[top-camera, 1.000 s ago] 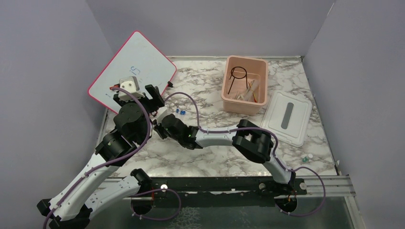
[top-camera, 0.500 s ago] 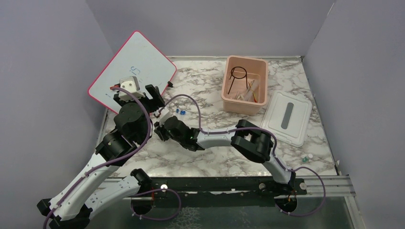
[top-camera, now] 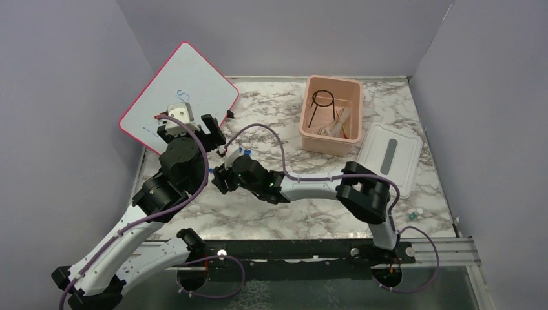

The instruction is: Organize the chemistry lab equipment

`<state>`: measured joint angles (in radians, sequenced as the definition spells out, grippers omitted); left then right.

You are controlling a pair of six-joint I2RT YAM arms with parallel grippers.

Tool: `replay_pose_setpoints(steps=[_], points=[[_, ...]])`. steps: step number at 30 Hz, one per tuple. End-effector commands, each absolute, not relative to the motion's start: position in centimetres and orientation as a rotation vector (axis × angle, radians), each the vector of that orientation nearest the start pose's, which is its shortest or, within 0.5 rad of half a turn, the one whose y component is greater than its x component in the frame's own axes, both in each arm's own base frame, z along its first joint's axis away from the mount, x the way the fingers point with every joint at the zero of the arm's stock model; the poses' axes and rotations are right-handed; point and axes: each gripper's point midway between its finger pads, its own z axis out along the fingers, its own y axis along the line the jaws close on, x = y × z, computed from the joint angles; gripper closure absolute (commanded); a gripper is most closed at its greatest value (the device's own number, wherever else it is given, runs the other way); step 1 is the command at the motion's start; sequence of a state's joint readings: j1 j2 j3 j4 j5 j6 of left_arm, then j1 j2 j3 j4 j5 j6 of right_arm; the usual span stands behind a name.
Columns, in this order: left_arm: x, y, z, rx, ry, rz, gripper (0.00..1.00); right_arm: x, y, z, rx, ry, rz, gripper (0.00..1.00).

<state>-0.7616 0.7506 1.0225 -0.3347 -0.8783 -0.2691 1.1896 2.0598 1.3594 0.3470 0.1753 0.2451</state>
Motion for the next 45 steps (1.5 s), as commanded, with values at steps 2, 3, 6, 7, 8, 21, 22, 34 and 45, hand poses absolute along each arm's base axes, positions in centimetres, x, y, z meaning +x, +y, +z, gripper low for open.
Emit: replay_pose_setpoints(steps=[2,3,6,7,8,21,22,34,45], points=[[25.9,-8.0,37.4,-0.245,1.585,-0.139,0.19,24.9,50.2,12.7,-0.615,1.930,0.823,0.41],[25.9,-8.2,37.3,-0.235,1.592,-0.144,0.19,25.4,49.4,12.1,-0.573,1.975,0.812,0.42],[26.1,-8.9,36.2,-0.203,1.630,-0.143,0.18,26.9,47.4,10.1,-0.437,2.099,0.763,0.47],[26.2,-9.2,35.7,-0.189,1.647,-0.142,0.18,27.5,46.9,9.5,-0.387,2.138,0.736,0.48],[26.3,-9.5,35.2,-0.173,1.664,-0.144,0.18,28.2,46.1,8.6,-0.321,2.184,0.694,0.48],[27.4,-13.2,22.2,0.008,2.097,-0.040,0.29,31.0,42.4,4.0,-0.122,2.341,0.614,0.54],[27.7,-13.1,21.2,0.007,2.133,-0.031,0.29,30.9,42.2,3.8,-0.114,2.343,0.610,0.54],[29.2,-9.9,12.8,-0.083,2.465,-0.066,0.27,27.3,39.9,2.0,-0.130,2.370,0.721,0.58],[29.4,-5.9,9.8,-0.189,2.547,0.108,0.58,26.2,39.2,2.9,-0.220,2.315,0.771,0.61]])
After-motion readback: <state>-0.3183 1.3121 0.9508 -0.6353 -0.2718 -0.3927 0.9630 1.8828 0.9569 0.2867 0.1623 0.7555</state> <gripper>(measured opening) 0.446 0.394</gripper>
